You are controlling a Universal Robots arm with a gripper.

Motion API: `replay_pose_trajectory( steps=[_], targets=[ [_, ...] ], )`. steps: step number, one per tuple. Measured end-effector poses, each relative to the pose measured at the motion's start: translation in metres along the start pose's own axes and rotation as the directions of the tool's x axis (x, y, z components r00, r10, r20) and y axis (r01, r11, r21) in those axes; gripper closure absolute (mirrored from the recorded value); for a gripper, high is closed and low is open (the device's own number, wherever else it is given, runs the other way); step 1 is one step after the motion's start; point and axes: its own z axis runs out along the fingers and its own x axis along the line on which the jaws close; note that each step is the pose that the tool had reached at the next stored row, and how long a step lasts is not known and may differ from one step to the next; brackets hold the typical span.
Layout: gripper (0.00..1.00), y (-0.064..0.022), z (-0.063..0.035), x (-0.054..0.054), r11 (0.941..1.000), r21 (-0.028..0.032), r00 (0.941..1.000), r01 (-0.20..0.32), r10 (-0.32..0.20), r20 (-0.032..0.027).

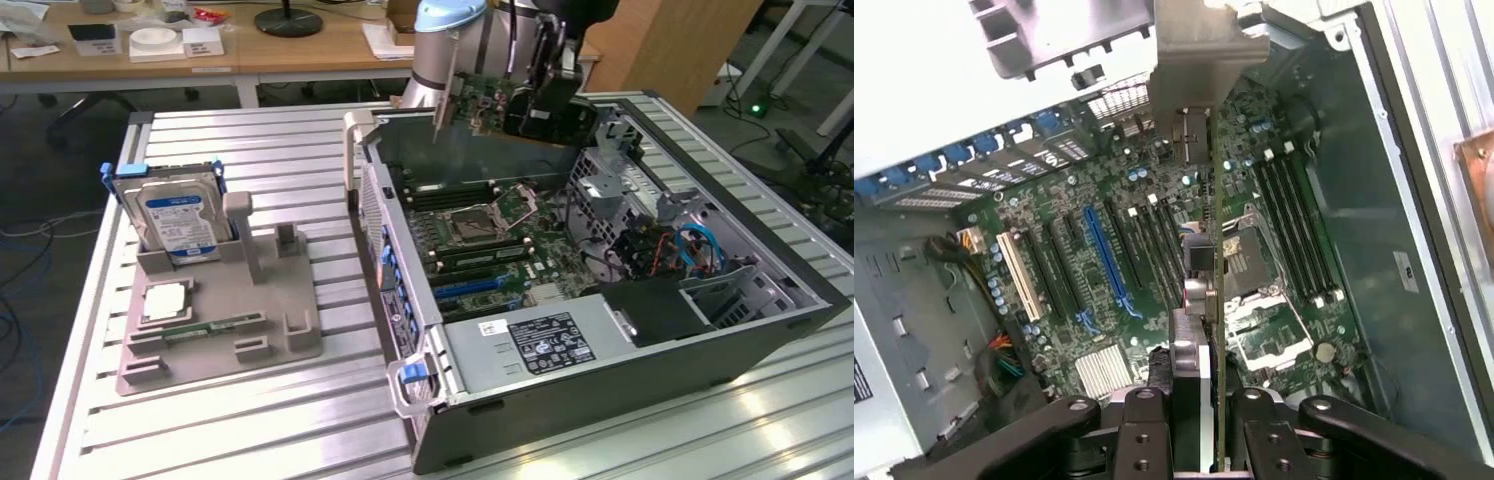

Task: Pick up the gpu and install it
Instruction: 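Insert the gpu into the slot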

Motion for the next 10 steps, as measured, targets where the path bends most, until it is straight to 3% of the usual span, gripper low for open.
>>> replay_pose_trajectory(
  steps=[10],
  targets=[
    [0.72,0.0000,0.0002,0.0000,0.9927,-0.0043,0.9927,0.121,-0.121,-0.0008]
  ],
)
